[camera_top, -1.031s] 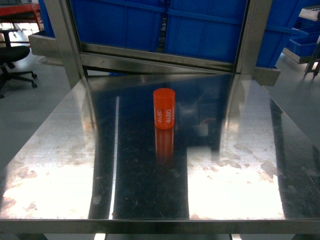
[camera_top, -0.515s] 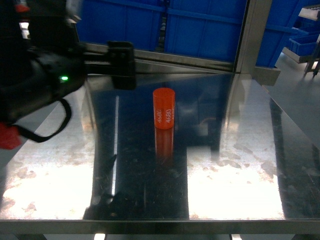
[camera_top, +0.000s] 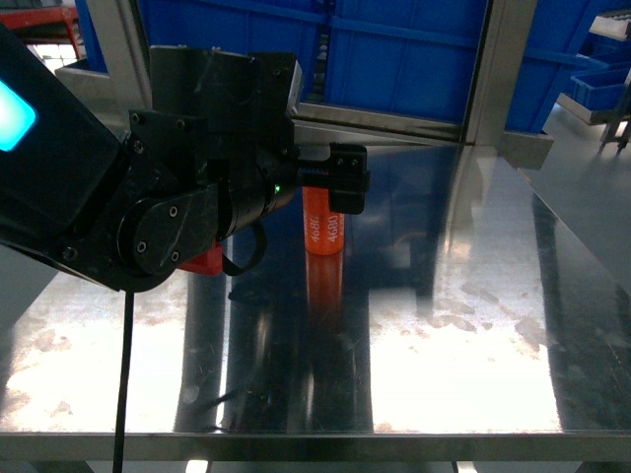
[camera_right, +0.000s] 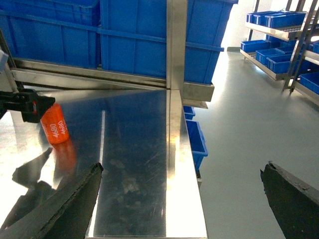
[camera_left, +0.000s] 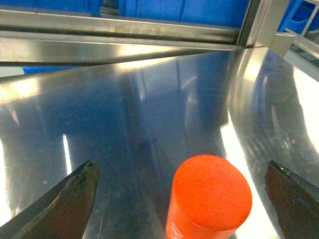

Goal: Pick capacitor and pack into box

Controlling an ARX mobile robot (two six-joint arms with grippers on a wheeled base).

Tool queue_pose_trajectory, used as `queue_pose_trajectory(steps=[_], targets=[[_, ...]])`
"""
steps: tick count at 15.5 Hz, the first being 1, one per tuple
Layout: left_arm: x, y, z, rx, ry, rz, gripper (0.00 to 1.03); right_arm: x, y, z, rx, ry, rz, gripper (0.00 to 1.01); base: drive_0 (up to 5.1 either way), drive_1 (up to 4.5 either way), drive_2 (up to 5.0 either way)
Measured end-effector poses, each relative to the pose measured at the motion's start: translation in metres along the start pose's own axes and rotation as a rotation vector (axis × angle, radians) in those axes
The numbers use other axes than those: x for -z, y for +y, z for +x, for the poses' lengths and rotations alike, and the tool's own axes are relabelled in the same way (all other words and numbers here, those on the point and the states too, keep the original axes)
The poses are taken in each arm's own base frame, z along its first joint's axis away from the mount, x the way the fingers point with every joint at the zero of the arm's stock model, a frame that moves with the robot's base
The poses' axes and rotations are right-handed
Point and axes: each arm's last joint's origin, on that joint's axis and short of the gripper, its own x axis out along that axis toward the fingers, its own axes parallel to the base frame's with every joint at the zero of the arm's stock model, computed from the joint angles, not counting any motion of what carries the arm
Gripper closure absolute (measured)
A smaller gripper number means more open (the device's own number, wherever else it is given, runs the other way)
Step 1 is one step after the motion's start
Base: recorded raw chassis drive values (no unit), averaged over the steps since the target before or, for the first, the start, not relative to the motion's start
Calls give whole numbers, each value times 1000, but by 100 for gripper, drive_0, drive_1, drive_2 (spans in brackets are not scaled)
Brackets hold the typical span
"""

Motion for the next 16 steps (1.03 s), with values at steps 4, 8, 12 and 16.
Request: queue_pose_trajectory(steps=[4, 8, 12, 16], targets=[[24, -5, 22, 22, 67, -6, 5, 0, 0, 0, 0, 0, 0, 3, 0, 0, 0], [30, -8, 39, 20, 87, -4, 5, 0, 0, 0, 0, 0, 0, 3, 0, 0, 0], [39, -8, 41, 33, 148, -7, 49, 0, 0, 0, 0, 0, 0, 3, 0, 0, 0], [-65, 47, -144, -38, -368, -108, 58, 0, 0, 0, 0, 0, 0, 3, 0, 0, 0]])
